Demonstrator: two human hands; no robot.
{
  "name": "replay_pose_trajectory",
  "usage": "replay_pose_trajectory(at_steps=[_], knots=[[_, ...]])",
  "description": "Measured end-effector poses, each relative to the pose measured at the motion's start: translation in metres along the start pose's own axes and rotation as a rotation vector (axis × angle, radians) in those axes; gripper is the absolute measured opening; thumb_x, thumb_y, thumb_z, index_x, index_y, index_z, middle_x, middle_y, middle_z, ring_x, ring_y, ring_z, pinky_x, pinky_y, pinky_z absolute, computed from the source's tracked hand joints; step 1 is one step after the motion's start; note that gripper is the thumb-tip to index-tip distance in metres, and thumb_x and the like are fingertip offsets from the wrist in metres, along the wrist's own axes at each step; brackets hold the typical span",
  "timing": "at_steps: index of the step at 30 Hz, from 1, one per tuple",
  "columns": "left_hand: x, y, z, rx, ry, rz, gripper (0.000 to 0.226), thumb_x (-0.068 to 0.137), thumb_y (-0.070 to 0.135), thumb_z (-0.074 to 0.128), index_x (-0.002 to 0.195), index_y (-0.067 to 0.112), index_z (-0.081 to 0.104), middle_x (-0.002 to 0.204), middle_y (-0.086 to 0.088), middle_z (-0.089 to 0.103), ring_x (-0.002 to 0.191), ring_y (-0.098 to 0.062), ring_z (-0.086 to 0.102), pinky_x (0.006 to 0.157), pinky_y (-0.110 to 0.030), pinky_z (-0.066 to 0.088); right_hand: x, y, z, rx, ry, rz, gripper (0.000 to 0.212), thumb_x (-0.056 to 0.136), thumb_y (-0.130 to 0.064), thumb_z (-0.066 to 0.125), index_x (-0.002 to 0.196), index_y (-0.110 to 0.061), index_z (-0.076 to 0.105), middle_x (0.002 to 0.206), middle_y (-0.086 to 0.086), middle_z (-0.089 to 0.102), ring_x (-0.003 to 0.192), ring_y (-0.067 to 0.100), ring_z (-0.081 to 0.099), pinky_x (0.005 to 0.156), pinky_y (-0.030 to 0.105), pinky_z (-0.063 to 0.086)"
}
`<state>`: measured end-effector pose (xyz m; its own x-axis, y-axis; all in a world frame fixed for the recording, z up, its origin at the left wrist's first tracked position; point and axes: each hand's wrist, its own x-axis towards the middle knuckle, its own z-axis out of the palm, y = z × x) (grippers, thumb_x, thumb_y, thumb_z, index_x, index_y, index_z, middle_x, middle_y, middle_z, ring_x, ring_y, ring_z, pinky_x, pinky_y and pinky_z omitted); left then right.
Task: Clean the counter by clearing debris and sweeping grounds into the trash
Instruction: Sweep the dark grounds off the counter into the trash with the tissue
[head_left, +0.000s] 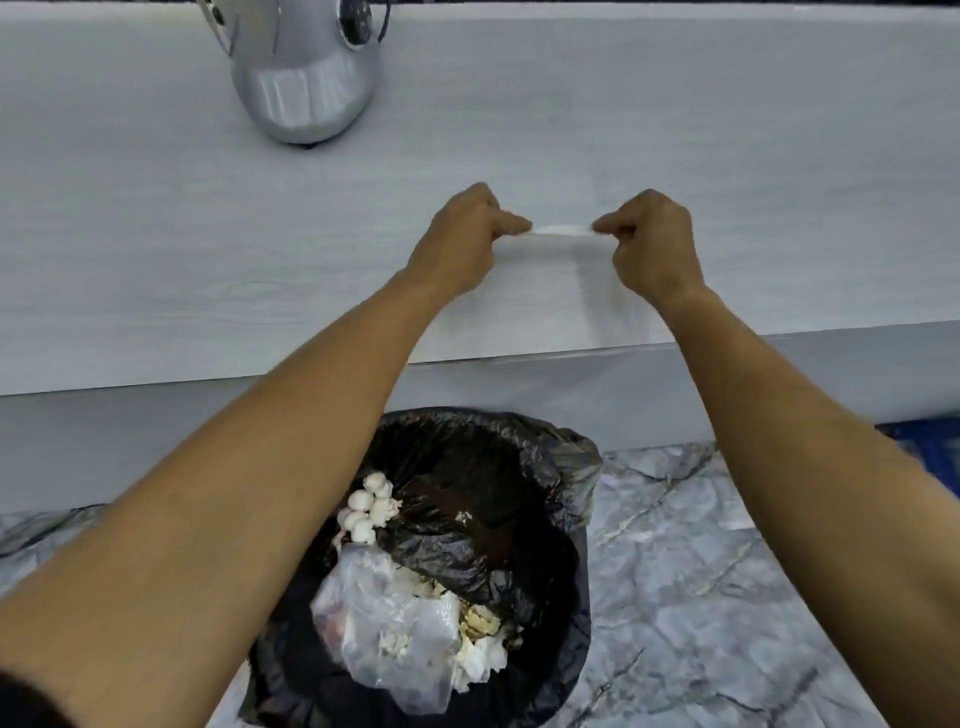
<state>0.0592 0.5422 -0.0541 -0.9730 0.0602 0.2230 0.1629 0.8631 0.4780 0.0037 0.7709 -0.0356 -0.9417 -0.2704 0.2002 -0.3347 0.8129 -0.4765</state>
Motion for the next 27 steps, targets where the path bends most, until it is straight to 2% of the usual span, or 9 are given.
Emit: replay_pose_trajectory(at_steps=[5, 7, 9, 12, 14, 16, 19, 22, 27], knots=[[0.058, 0.001, 0.029, 0.058, -0.152, 0.057, 0.045, 0.092, -0.007, 0.052, 0.122, 0.021, 0.07, 0.112, -0.011, 0.058, 0.105, -0.028, 0.057, 0.087, -0.022, 0.04, 0.028, 0.038, 0.008, -0.071, -0.072, 0.108, 0.037, 0.085, 0.009, 0.053, 0.105, -0.011, 0.077, 0.114, 0.009, 0.067, 0.106, 0.023, 0.063, 0.092, 0.02, 0.048], [0.055, -0.004, 0.028, 0.055, -0.158, 0.057, 0.046, 0.091, -0.007, 0.053, 0.122, 0.022, 0.07, 0.111, -0.01, 0.058, 0.105, -0.028, 0.056, 0.09, -0.027, 0.043, 0.017, 0.034, 0.016, -0.073, -0.063, 0.131, 0.038, 0.085, 0.008, 0.052, 0.107, -0.011, 0.076, 0.115, 0.01, 0.066, 0.107, 0.024, 0.061, 0.094, 0.025, 0.049], [0.031, -0.013, 0.018, 0.043, -0.164, 0.064, 0.044, 0.092, -0.005, 0.054, 0.121, 0.024, 0.07, 0.107, -0.009, 0.057, 0.101, -0.027, 0.055, 0.086, -0.029, 0.043, -0.013, 0.021, 0.024, -0.07, -0.062, 0.061, 0.035, 0.085, 0.009, 0.053, 0.107, -0.007, 0.076, 0.111, 0.013, 0.064, 0.104, 0.029, 0.06, 0.089, 0.032, 0.049], [-0.035, -0.027, -0.005, 0.052, -0.146, 0.092, 0.043, 0.092, -0.005, 0.056, 0.119, 0.024, 0.072, 0.102, -0.007, 0.057, 0.095, -0.028, 0.053, 0.077, -0.029, 0.038, -0.078, -0.009, 0.035, -0.055, -0.078, -0.13, 0.029, 0.086, 0.011, 0.056, 0.107, 0.001, 0.074, 0.099, 0.014, 0.059, 0.094, 0.034, 0.055, 0.071, 0.039, 0.049], [-0.085, -0.034, -0.014, 0.054, -0.138, 0.116, 0.046, 0.089, -0.01, 0.058, 0.119, 0.022, 0.072, 0.102, -0.008, 0.058, 0.093, -0.028, 0.052, 0.076, -0.029, 0.037, -0.111, -0.026, 0.04, -0.041, -0.106, -0.175, 0.032, 0.081, 0.017, 0.059, 0.106, 0.005, 0.073, 0.093, 0.014, 0.058, 0.088, 0.034, 0.054, 0.061, 0.041, 0.048], [-0.125, -0.034, -0.02, 0.035, -0.122, 0.096, 0.046, 0.088, -0.01, 0.057, 0.12, 0.02, 0.071, 0.101, -0.006, 0.058, 0.091, -0.026, 0.052, 0.076, -0.028, 0.04, -0.128, -0.039, 0.044, -0.009, -0.143, -0.194, 0.039, 0.074, 0.023, 0.057, 0.105, 0.006, 0.072, 0.09, 0.015, 0.058, 0.085, 0.034, 0.053, 0.058, 0.042, 0.047], [-0.165, -0.029, -0.028, -0.017, -0.087, 0.04, 0.037, 0.09, 0.002, 0.053, 0.117, 0.017, 0.073, 0.098, -0.003, 0.057, 0.089, -0.02, 0.05, 0.076, -0.022, 0.038, -0.146, -0.053, 0.053, 0.014, -0.233, -0.185, 0.043, 0.072, 0.023, 0.054, 0.103, 0.001, 0.074, 0.096, 0.012, 0.059, 0.089, 0.033, 0.055, 0.064, 0.04, 0.051], [-0.206, -0.016, -0.018, -0.074, -0.142, -0.092, 0.051, 0.079, -0.017, 0.057, 0.109, 0.02, 0.077, 0.094, -0.001, 0.056, 0.088, -0.021, 0.055, 0.077, -0.026, 0.045, -0.186, -0.057, 0.067, 0.084, -0.315, -0.065, 0.037, 0.078, 0.015, 0.055, 0.101, -0.005, 0.077, 0.101, 0.009, 0.063, 0.093, 0.029, 0.06, 0.075, 0.026, 0.047], [-0.245, -0.003, 0.003, -0.178, -0.151, -0.329, 0.04, 0.091, -0.009, 0.055, 0.114, 0.017, 0.075, 0.096, 0.0, 0.056, 0.086, -0.011, 0.053, 0.08, -0.004, 0.036, -0.233, -0.055, 0.081, 0.157, -0.339, 0.15, 0.026, 0.09, 0.0, 0.059, 0.104, -0.011, 0.077, 0.103, 0.007, 0.071, 0.095, 0.023, 0.064, 0.084, 0.018, 0.042]])
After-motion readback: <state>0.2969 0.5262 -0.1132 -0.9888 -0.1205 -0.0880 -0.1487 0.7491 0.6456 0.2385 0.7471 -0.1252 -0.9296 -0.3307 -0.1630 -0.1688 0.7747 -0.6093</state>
